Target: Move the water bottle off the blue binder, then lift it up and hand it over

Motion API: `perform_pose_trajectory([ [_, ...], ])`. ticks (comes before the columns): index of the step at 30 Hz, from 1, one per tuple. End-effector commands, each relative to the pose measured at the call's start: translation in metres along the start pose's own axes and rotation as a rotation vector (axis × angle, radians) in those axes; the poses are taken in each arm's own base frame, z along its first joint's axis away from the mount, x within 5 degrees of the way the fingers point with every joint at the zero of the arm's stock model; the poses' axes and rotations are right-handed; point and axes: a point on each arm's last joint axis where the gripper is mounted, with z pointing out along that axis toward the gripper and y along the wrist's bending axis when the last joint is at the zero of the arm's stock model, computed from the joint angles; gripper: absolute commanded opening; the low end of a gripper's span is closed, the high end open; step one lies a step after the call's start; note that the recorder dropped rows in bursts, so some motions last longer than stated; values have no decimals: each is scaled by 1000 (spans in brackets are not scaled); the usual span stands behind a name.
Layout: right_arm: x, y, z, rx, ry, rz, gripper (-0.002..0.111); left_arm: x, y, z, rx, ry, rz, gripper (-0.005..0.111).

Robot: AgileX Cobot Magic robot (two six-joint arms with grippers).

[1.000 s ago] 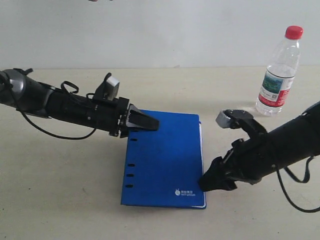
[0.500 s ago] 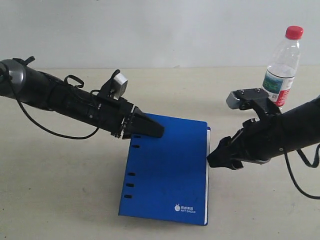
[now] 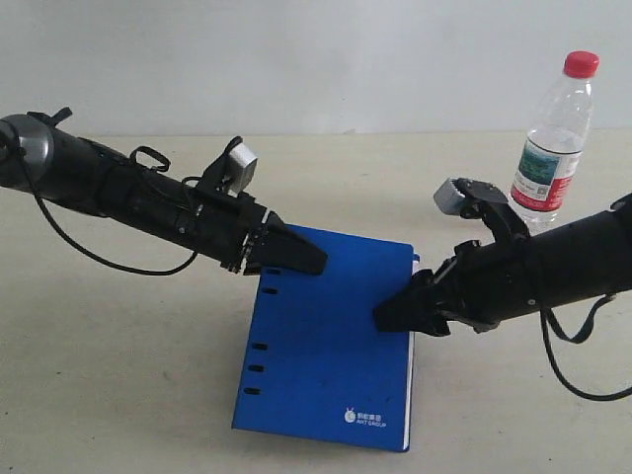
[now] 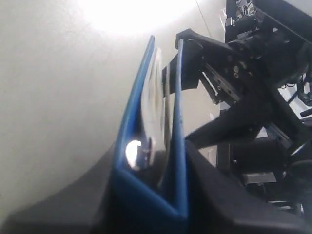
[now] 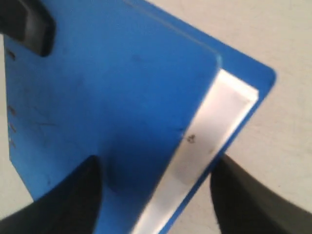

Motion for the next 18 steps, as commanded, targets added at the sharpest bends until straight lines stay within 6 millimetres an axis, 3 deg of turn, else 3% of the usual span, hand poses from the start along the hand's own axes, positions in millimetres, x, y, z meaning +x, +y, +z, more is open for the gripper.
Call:
perform_pose_trajectory([
  [1, 2, 9, 6, -191, -14, 10, 29, 2, -5, 1, -24, 50, 40, 5],
  [4, 2, 9, 6, -192, -20, 8, 0, 2, -5, 1, -24, 50, 29, 6],
  [7, 1, 7, 6, -177, -26, 14, 0, 2, -5, 2, -23, 47, 16, 17],
  [8, 1, 7, 6, -175, -31, 8, 0, 1, -5, 2, -19, 33, -4, 29],
  [12, 1, 5, 6, -149, -32, 11, 0, 8, -6, 8, 11, -5, -31, 55],
  [15, 0, 3, 7, -123, -34, 17, 0, 17, -10, 21, 26, 36, -25, 53],
  [17, 0, 1, 7, -107, -37, 21, 0, 19, -14, 28, 34, 55, -10, 43],
  [18, 0, 1, 7, -107, -37, 21, 0, 19, -14, 29, 35, 57, -9, 25],
])
